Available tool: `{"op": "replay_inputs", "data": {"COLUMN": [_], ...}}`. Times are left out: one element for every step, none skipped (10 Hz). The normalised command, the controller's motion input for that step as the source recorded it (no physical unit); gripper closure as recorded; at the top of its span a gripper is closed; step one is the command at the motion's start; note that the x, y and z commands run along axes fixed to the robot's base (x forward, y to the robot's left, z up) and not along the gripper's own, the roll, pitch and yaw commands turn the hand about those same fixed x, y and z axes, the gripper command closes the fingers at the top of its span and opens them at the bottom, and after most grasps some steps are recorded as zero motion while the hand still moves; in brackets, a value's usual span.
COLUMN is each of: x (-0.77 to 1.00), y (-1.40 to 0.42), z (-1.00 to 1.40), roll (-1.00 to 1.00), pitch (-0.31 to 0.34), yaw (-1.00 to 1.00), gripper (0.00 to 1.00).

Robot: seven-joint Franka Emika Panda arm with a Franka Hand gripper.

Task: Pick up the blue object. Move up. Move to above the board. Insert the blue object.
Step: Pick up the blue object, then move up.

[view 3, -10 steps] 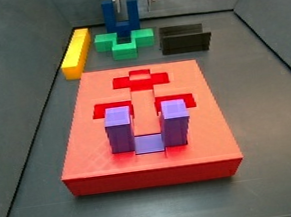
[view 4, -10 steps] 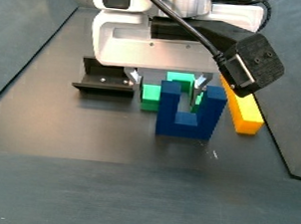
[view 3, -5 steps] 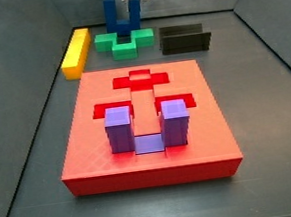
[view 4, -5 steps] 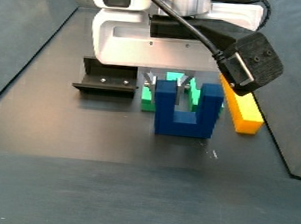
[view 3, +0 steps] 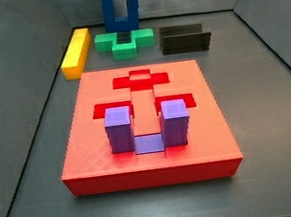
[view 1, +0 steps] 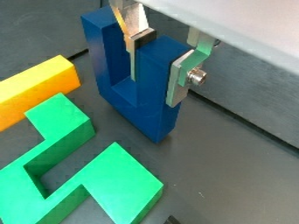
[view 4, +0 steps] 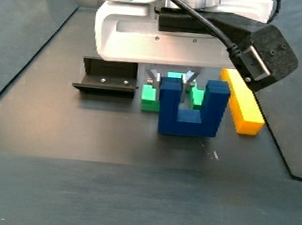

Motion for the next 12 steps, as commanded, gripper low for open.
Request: {"op": "replay_inputs", "data": {"x": [0.0, 0.0, 0.0, 0.0, 0.0, 0.0, 0.0, 0.0, 0.0, 0.01, -0.01, 0.01], "y": [0.0, 0.0, 0.0, 0.0, 0.0, 0.0, 0.0, 0.0, 0.0, 0.04, 0.03, 0.02], "z": [0.0, 0.0, 0.0, 0.0, 0.0, 0.0, 0.0, 0.0, 0.83, 0.79, 0.56, 0.26], "roll": [0.0, 0.0, 0.0, 0.0, 0.0, 0.0, 0.0, 0.0, 0.0, 0.0, 0.0, 0.0], "pitch": [0.0, 0.0, 0.0, 0.0, 0.0, 0.0, 0.0, 0.0, 0.0, 0.005, 0.015, 0.002], "yaw": [0.0, 0.0, 0.0, 0.0, 0.0, 0.0, 0.0, 0.0, 0.0, -0.06, -0.06, -0.04], "gripper": [1.0, 1.0, 1.0, 1.0, 1.0, 1.0, 1.0, 1.0, 1.0, 1.0, 1.0, 1.0]}}
